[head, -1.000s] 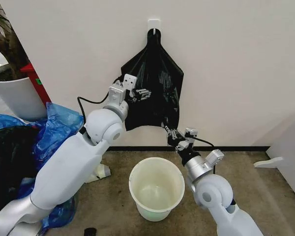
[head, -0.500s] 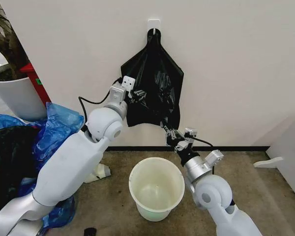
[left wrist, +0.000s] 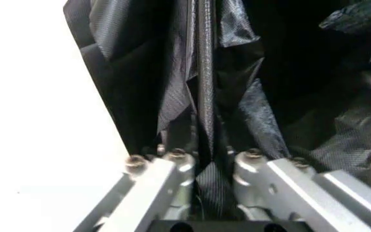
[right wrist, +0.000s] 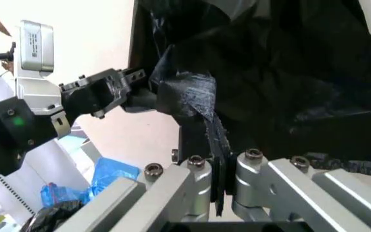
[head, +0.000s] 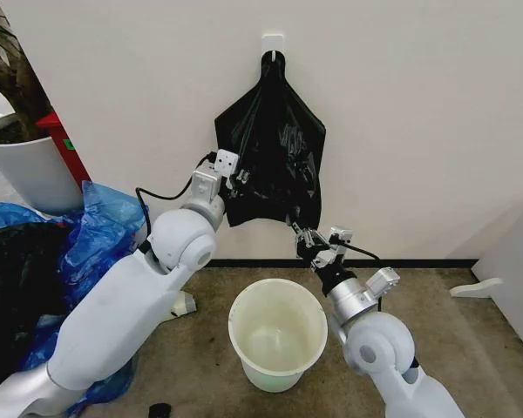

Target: Place the garbage bag over the trash bin.

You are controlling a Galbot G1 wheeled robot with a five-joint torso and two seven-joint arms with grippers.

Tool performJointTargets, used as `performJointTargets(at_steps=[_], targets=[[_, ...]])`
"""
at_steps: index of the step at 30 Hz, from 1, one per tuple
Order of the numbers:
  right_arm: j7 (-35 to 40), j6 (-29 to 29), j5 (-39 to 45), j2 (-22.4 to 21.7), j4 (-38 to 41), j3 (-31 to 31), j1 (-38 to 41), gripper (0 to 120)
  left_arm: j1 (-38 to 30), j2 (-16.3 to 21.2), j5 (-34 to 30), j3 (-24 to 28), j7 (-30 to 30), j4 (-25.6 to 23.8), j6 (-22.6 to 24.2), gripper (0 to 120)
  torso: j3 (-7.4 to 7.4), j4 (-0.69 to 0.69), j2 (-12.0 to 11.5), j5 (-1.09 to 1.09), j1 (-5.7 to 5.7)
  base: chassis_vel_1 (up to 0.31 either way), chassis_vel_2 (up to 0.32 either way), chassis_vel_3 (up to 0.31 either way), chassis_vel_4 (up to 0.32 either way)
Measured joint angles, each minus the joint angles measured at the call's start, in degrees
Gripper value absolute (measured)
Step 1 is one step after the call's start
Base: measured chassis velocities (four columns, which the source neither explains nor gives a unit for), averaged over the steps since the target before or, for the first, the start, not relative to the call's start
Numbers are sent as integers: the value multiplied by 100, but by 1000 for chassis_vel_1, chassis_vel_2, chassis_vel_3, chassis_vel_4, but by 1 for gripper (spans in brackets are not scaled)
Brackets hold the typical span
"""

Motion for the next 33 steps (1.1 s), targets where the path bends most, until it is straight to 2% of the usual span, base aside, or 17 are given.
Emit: performJointTargets(at_steps=[2, 17, 20, 22, 23, 25, 27, 30, 32, 33], targets=[[8, 0, -2, -3, 13, 2, -6, 0, 1, 0, 1, -4, 6, -3, -2, 0, 0, 0, 0, 0, 0, 0, 0, 0, 0], [59, -33, -88, -13, 137, 93, -124, 0, -91, -74, 56, -197, 1, -25, -151, 0, 0, 0, 0, 0, 0, 0, 0, 0, 0], [95, -58, -123, -32, 250, 93, -190, 5, -100, -76, 28, -197, -7, -36, -171, 0, 0, 0, 0, 0, 0, 0, 0, 0, 0], [129, -85, -166, -71, 390, 99, -270, 15, -112, -92, 7, -197, -24, -37, -198, 0, 0, 0, 0, 0, 0, 0, 0, 0, 0], [132, -87, -177, -76, 407, 101, -281, 15, -114, -94, 5, -197, -26, -36, -203, 0, 0, 0, 0, 0, 0, 0, 0, 0, 0], [138, -99, -350, -168, 636, 120, -419, 27, -145, -115, -10, -203, -41, -3, -253, 0, 0, -1, 0, 0, 0, 0, 0, 0, 0], [138, -97, -411, -200, 727, 113, -463, 31, -153, -119, -14, -204, -51, 12, -267, 0, 0, -1, 0, 1, 0, 0, 0, 0, 0], [143, -111, -468, -311, 1141, 45, -580, 41, -190, -136, -51, -192, -100, 60, -314, 0, 0, 0, 0, 0, 0, 0, 0, 0, 0], [162, -159, -350, -400, 1394, 113, -562, 52, -193, -141, -59, -178, -101, 71, -327, 0, 0, -1, 0, 0, 0, 0, 0, 0, 0], [162, -159, -350, -400, 1394, 113, -562, 52, -193, -141, -59, -178, -101, 71, -327, 0, 0, -1, 0, 0, 0, 0, 0, 0, 0]])
